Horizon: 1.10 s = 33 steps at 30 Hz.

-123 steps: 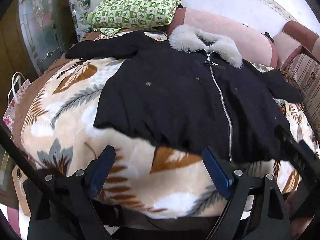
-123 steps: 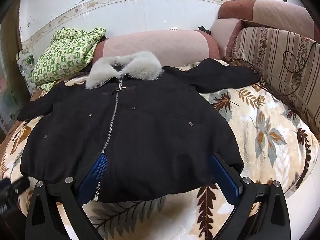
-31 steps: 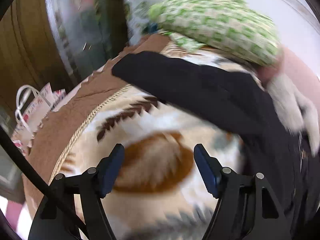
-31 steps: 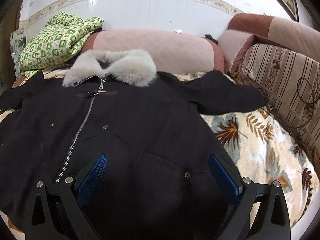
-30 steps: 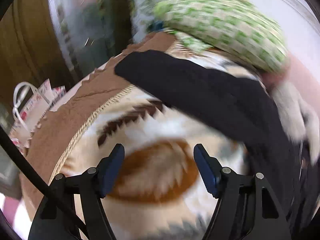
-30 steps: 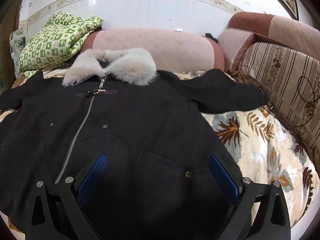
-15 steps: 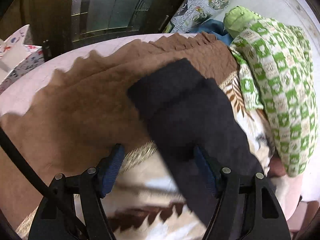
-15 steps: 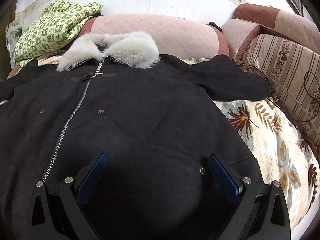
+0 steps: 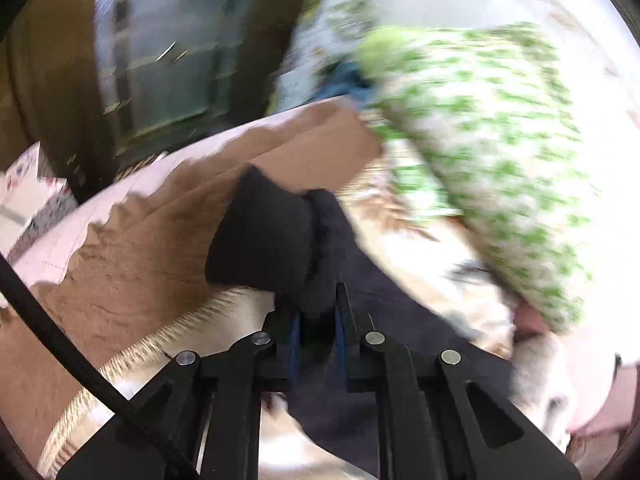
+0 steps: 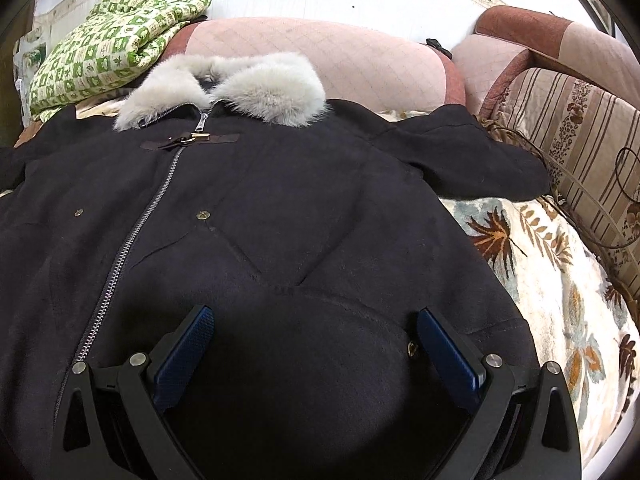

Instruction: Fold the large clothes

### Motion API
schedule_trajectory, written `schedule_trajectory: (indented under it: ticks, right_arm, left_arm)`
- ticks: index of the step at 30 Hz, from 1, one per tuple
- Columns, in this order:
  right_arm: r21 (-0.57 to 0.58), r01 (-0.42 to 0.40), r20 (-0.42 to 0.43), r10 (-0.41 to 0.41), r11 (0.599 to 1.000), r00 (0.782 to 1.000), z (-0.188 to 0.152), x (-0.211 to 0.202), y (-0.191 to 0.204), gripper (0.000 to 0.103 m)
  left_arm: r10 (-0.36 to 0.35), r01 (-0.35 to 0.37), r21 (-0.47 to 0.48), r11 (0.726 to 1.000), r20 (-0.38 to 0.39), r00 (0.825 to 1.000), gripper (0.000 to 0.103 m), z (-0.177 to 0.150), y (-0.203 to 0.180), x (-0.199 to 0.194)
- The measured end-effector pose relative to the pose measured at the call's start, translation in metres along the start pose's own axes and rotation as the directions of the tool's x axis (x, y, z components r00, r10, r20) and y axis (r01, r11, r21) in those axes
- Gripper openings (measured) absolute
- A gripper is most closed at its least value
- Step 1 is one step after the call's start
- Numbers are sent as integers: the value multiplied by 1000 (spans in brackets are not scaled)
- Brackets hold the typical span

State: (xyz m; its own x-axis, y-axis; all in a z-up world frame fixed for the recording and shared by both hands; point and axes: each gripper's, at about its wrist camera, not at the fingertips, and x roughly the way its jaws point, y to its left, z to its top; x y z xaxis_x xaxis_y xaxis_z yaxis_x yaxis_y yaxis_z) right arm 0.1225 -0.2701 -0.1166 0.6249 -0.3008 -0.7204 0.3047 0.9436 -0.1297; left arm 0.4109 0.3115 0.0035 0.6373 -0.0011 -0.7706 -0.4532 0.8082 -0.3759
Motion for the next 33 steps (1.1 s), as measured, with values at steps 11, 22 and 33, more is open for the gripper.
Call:
schedule_trajectory:
  ticks: [11, 22, 33]
  right_arm:
    - [151, -151, 77, 141, 977, 987, 11, -25, -28, 102]
    - [264, -158, 116, 132, 951, 984, 23, -33, -70, 102]
    - [352, -321, 90, 309, 879, 947, 27, -24, -77, 102]
  left_arm:
    - [-341, 378, 378, 845, -162, 926, 12, -148, -231, -106]
    - [-308, 490, 580, 650, -388, 868, 59, -348, -348, -93]
    - [-200, 318, 634, 704, -253, 947, 70, -363, -232, -148]
